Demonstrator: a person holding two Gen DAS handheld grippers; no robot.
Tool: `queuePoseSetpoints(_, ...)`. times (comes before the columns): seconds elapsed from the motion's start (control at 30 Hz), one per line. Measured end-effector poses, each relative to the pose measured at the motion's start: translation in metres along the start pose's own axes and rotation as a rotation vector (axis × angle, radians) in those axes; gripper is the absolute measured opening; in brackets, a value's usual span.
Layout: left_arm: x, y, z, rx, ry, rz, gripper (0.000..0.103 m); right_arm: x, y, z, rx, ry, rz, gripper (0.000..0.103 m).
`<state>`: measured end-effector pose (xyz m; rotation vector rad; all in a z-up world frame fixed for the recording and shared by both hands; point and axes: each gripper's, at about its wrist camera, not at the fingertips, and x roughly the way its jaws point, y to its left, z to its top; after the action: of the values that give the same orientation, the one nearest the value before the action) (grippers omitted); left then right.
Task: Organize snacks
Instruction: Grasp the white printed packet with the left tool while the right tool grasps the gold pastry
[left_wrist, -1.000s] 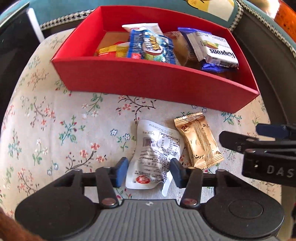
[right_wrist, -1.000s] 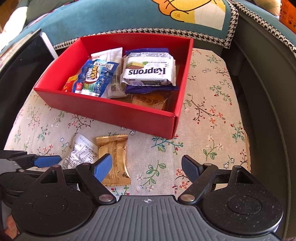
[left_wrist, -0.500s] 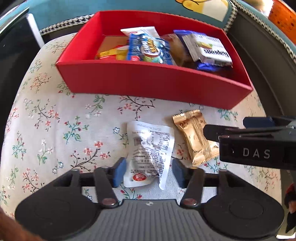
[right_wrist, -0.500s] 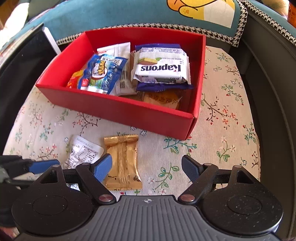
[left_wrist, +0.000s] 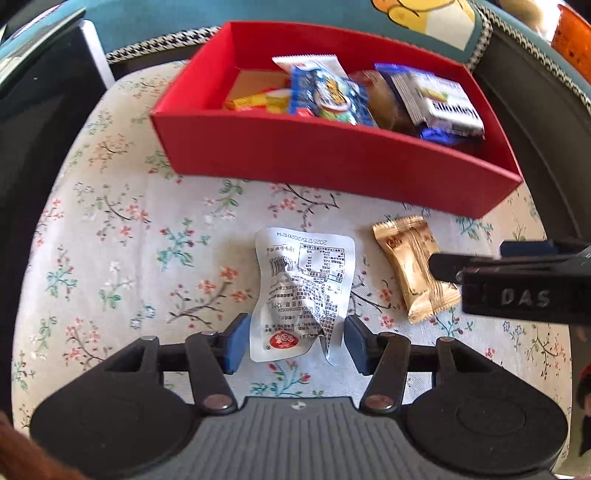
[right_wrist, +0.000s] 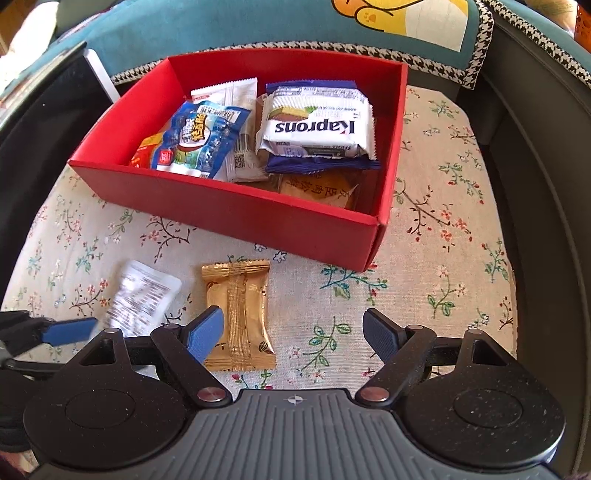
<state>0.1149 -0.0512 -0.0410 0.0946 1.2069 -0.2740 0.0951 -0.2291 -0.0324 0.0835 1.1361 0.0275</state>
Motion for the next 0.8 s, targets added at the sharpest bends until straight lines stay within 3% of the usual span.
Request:
queuePoseSetpoints(0.13, -0.004, 0.01, -0.001, -0.01, 0.004, -0.005, 0.1, 0.007, 0.01, 0.001, -0.01, 0.016, 0.033, 0.087)
queuePoseSetpoints(0.4, 0.0, 0.027, -0.004, -0.024, 0.017, 0.016, 0.1, 0.027, 0.032, 0.006, -0.062, 0.041, 0.02, 0.087)
queuePoseSetpoints(0.47, 0.003, 0.03, -0.004, -0.029, 0.021, 0.018, 0.1, 0.028, 0.037, 0.006, -0.089, 0.035, -0.012, 0.083)
queuePoseSetpoints(0.7, 0.009, 0.027, -0.008, -0.012, 0.038, 0.028, 0.101, 0.019, 0.044, -0.003, -0.166, 0.022, -0.061, 0.048)
queuePoseSetpoints(0.8, 0.01, 0.025, -0.011, 0.0, 0.041, 0.033, 0.101, 0.016, 0.044, -0.01, -0.183, 0.03, -0.059, 0.047)
